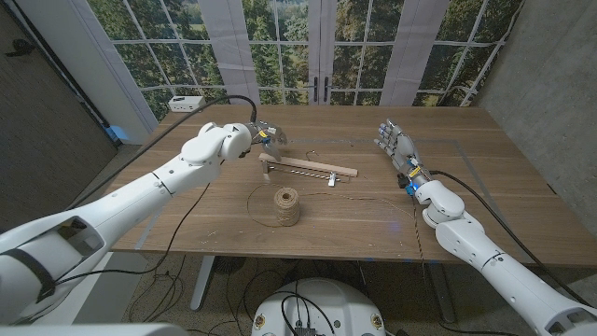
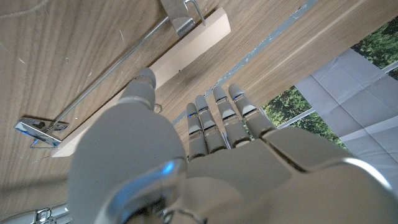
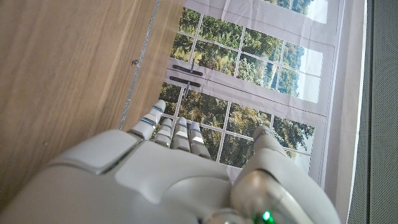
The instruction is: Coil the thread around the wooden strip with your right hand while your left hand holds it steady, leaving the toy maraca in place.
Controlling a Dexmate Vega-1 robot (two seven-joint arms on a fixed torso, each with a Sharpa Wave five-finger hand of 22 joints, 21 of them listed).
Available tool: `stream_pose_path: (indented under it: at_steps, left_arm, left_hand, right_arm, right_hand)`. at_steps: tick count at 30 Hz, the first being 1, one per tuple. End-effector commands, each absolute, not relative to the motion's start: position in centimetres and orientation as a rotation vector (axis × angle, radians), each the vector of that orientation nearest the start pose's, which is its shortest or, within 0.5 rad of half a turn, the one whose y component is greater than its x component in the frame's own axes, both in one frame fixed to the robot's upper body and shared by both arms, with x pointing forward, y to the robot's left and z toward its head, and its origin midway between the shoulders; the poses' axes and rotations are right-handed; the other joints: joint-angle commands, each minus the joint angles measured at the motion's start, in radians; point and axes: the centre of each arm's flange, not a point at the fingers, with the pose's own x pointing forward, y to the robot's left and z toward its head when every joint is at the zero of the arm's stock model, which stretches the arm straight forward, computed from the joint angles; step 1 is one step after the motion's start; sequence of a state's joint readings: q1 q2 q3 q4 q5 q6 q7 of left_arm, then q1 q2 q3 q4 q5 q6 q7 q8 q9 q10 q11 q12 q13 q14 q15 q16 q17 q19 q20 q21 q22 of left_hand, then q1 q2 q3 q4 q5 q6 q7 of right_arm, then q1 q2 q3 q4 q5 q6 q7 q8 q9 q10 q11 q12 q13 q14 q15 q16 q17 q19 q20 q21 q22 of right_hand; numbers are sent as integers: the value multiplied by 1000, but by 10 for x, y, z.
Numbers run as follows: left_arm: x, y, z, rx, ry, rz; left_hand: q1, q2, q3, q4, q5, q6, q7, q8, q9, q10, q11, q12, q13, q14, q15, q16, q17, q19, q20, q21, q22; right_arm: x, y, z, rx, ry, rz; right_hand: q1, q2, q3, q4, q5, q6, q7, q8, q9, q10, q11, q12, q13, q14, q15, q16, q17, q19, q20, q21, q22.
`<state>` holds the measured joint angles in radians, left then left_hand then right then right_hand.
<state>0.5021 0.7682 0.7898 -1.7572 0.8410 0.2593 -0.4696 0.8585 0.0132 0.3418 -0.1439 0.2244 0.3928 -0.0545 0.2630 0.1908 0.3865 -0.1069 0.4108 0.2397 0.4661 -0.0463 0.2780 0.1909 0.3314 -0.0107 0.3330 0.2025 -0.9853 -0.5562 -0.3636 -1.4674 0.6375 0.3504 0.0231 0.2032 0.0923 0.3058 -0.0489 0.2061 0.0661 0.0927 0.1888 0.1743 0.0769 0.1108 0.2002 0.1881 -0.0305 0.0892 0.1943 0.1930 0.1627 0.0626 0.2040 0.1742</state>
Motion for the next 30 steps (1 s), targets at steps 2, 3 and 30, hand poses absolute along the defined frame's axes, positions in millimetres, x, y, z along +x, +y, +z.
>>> stream_pose_path:
  at_steps: [2,3,30]
  left_arm:
    - [625,179,57,1849,-422,-80]
    - [624,179,56,1854,-426,-74]
    - [635,183,27,1773,-465,-75]
  left_hand:
    - [15,-4,-5,-4,-1,22,5,6,3,22,4,3,1,23,-86,4,0,18,4,10,1]
    - [16,-3,-4,-5,-1,22,6,5,3,22,5,3,1,23,-86,4,1,18,5,10,1]
    - [137,39,-5,-20,-11,107,26,10,5,104,12,0,9,98,-95,28,9,206,49,80,-8]
  right_arm:
    - [613,-273,-54,31,-635,275]
    - [613,-273,-54,27,-637,276]
    - [615,-270,-56,33,-632,274]
  right_hand:
    - [-6,-3,3,-3,-5,7,3,2,6,8,0,1,6,6,3,5,2,4,5,0,6]
    - [-6,-3,3,-3,-5,7,3,2,6,8,0,1,6,6,3,5,2,5,5,0,6]
    - [-11,-2,2,-3,-6,8,1,2,6,8,-1,1,6,7,4,6,3,5,5,0,6]
